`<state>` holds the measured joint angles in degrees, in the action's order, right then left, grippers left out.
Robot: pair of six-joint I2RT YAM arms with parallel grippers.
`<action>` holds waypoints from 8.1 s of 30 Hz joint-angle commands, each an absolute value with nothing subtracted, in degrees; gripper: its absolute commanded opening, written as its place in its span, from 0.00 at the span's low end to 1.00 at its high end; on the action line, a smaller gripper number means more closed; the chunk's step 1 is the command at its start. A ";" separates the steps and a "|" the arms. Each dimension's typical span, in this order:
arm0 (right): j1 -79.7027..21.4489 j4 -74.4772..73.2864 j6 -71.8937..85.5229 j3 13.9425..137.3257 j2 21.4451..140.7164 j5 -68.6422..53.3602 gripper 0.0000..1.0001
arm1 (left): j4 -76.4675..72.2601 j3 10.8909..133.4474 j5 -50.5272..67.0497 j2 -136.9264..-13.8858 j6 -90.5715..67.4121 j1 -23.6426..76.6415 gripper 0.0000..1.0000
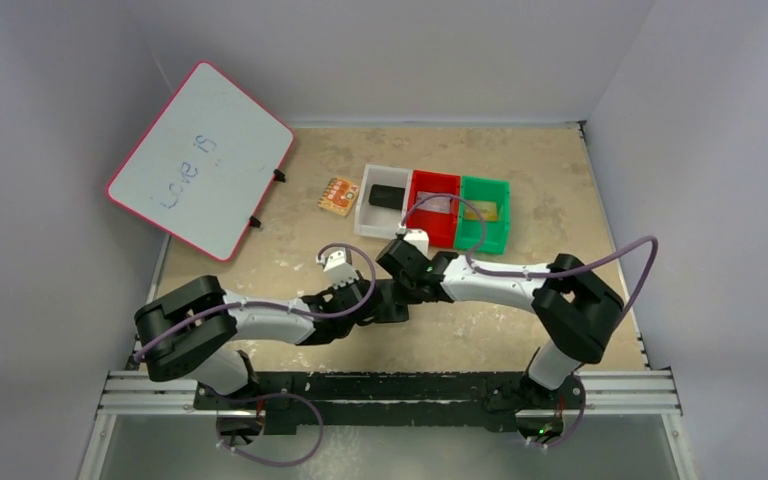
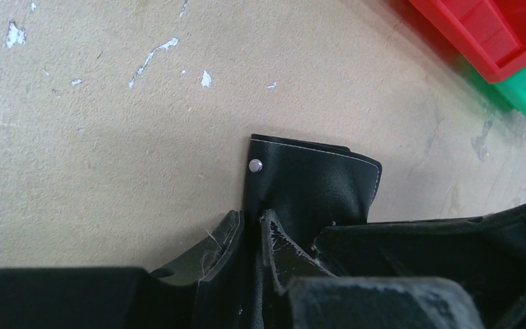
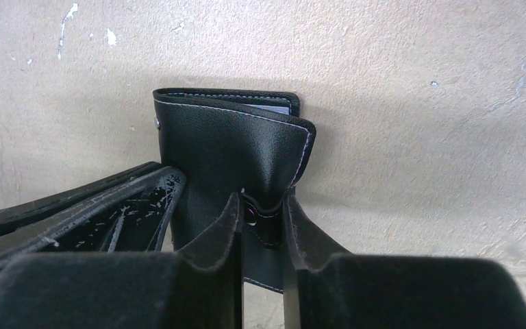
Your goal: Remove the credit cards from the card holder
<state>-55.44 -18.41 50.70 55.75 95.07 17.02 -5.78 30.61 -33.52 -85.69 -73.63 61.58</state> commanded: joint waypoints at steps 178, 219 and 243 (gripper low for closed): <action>-44.82 7.47 41.93 40.04 71.60 -15.25 0.00 | 21.35 33.04 -40.72 -56.79 -65.73 55.87 0.62; -33.40 0.01 57.29 20.32 57.21 5.69 0.04 | 3.45 42.92 -21.66 -80.38 -57.64 60.20 0.58; -33.44 2.30 55.52 20.08 59.06 6.42 0.00 | 10.97 45.43 -24.82 -82.52 -63.83 61.83 0.55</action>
